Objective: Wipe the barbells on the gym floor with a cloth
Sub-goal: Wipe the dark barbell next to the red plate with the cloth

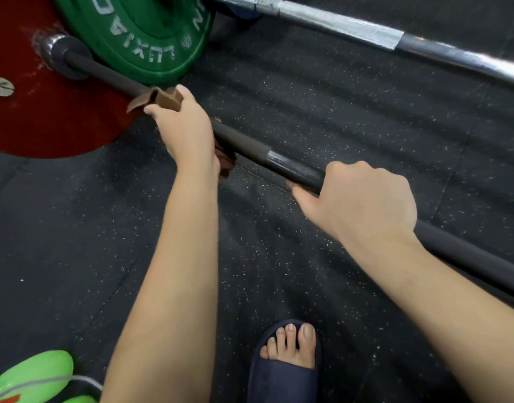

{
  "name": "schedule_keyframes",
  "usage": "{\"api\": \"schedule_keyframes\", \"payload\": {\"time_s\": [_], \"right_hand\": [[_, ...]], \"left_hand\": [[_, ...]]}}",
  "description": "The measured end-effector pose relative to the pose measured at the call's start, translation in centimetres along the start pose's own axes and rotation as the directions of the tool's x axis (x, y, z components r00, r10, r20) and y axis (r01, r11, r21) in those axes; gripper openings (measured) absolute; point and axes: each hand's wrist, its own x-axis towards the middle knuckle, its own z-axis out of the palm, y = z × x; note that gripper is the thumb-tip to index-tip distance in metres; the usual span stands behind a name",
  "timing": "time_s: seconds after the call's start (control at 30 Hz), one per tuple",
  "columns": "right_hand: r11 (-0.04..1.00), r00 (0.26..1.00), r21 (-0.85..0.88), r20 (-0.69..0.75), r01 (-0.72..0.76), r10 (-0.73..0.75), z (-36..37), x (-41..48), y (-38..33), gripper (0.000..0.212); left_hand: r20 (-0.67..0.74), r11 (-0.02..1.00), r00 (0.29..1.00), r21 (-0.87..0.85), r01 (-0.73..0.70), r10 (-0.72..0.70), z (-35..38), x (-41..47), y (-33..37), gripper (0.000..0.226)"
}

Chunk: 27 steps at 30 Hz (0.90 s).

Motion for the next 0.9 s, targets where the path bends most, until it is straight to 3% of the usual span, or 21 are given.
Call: {"api": "schedule_keyframes", "payload": {"time_s": [0.07,0.13,0.2,0.23,0.3,0.33,0.37,0.4,0.47,0.53,0.6,0.7,0.77,0.8,0.83,0.87,0.9], "right_hand": [[1.000,1.000,0.003,-0.003,0.000,0.000,0.0,0.1,0.0,0.059],[1.000,1.000,-0.007,-0.009,-0.003,0.003,0.1,0.1,-0.1,0.056],[1.000,1.000,-0.026,-0.016,-0.008,0.007,0.3,0.1,0.0,0.053],[0.999,1.000,-0.036,-0.030,-0.001,0.000,0.3,0.0,0.1,0.051],[0.996,0.992,-0.024,-0.093,0.084,-0.086,0.3,-0.5,0.6,0.049],[0.987,0.980,0.003,-0.115,0.164,-0.162,0.5,-0.8,0.9,0.054],[0.967,0.963,0.044,-0.118,0.250,-0.243,0.6,-1.1,1.4,0.066],[0.942,0.943,0.094,-0.114,0.323,-0.312,0.6,-1.4,1.8,0.084],[0.902,0.922,0.191,-0.107,0.387,-0.372,0.4,-1.7,2.3,0.112],[0.894,0.925,0.240,-0.124,0.379,-0.359,0.2,-1.6,2.5,0.124],[0.898,0.926,0.231,-0.134,0.375,-0.353,0.2,-1.4,1.9,0.122],[0.873,0.892,0.196,-0.168,0.447,-0.419,0.6,-1.2,0.6,0.113],[0.873,0.895,0.208,-0.178,0.441,-0.410,0.7,-0.9,0.3,0.112],[0.879,0.895,0.188,-0.182,0.439,-0.408,0.7,-0.8,0.3,0.112],[0.883,0.886,0.135,-0.193,0.450,-0.422,0.9,-0.7,0.3,0.110],[0.882,0.874,0.079,-0.204,0.464,-0.441,1.2,-0.6,0.3,0.107],[0.879,0.864,0.044,-0.212,0.476,-0.457,1.5,-0.5,0.3,0.103]], "left_hand": [[-0.135,0.996,0.989,0.079,-0.049,0.059,-0.6,1.2,0.2,0.016],[-0.097,0.999,0.995,0.035,-0.027,0.030,-0.5,1.7,-0.1,0.014],[-0.230,0.997,0.972,-0.044,-0.059,0.048,1.1,0.4,-2.6,0.020],[-0.134,0.986,0.991,-0.158,-0.045,0.024,0.4,1.5,-1.5,0.027],[-0.147,0.923,0.989,-0.383,-0.037,-0.021,-5.4,5.6,5.6,0.030],[-0.065,0.851,0.998,-0.524,-0.028,-0.008,-9.7,8.4,10.6,0.047],[-0.140,0.832,0.989,-0.553,-0.041,-0.044,-14.4,11.4,15.8,0.071],[-0.116,0.799,0.990,-0.601,-0.004,-0.082,-18.0,13.9,20.9,0.086],[0.053,0.782,0.994,-0.614,0.107,-0.094,-17.1,12.0,23.2,0.104],[0.072,0.717,0.987,-0.680,0.154,-0.143,-18.0,10.9,23.6,0.116],[0.169,0.584,0.984,-0.794,0.168,-0.053,-17.1,11.0,22.0,0.129],[0.288,0.499,0.958,-0.830,0.247,0.004,-18.7,13.4,20.7,0.150],[0.341,0.533,0.936,-0.810,0.245,0.088,-18.4,13.3,18.8,0.144],[0.366,0.623,0.925,-0.749,0.225,0.106,-16.8,12.7,17.1,0.139],[0.520,0.586,0.854,-0.692,0.421,0.001,-15.4,11.2,14.1,0.135],[0.538,0.679,0.840,-0.589,0.439,-0.077,-11.4,7.4,9.7,0.124],[0.501,0.797,0.866,-0.522,0.303,-0.001,-7.1,3.2,6.4,0.094]]}}
